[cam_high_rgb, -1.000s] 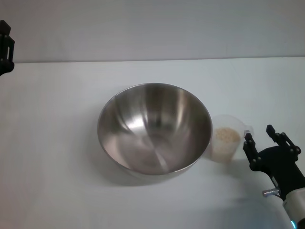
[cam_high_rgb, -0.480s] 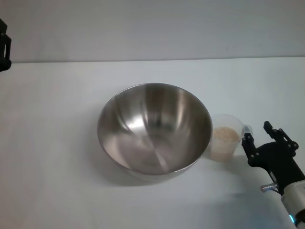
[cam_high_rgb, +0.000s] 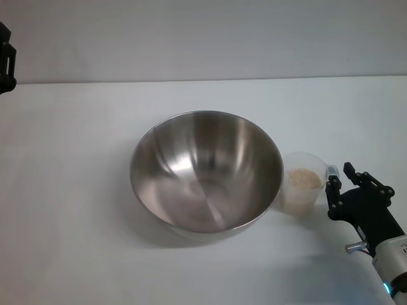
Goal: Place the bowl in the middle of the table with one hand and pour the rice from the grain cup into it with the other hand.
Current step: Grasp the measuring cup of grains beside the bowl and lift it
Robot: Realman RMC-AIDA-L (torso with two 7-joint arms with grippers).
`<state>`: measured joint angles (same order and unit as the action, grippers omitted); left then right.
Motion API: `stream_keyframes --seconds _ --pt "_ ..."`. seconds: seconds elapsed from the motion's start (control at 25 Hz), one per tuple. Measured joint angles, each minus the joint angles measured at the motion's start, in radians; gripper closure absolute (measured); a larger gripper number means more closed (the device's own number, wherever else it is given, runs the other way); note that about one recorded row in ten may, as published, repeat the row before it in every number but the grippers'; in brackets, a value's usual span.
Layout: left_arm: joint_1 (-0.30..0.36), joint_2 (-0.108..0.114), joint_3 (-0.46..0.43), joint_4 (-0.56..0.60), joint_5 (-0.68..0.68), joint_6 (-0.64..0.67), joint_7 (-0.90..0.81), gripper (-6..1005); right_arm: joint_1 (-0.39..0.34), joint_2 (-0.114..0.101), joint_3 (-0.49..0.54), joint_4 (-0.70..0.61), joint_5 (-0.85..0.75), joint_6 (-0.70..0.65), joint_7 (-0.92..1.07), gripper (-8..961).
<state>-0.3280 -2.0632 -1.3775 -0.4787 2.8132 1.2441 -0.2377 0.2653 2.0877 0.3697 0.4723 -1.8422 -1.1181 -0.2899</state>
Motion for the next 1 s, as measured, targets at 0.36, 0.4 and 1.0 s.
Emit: stream_keyframes --seconds 0.36,0.4,1.0 --pt "-0.003 0.0 0.0 0.0 0.003 -0.001 0.0 497 0.003 0.0 -0.005 -0.01 0.0 -0.001 0.0 721" --pt "-0.003 0.0 0.0 0.0 0.003 -0.001 0.0 497 0.003 0.0 -0.005 -0.01 0.0 -0.001 0.0 732" --pt "0.006 0.0 0.0 0.0 0.002 0.007 0.0 492 0.013 0.003 -0.011 -0.027 -0.002 -0.007 0.0 887"
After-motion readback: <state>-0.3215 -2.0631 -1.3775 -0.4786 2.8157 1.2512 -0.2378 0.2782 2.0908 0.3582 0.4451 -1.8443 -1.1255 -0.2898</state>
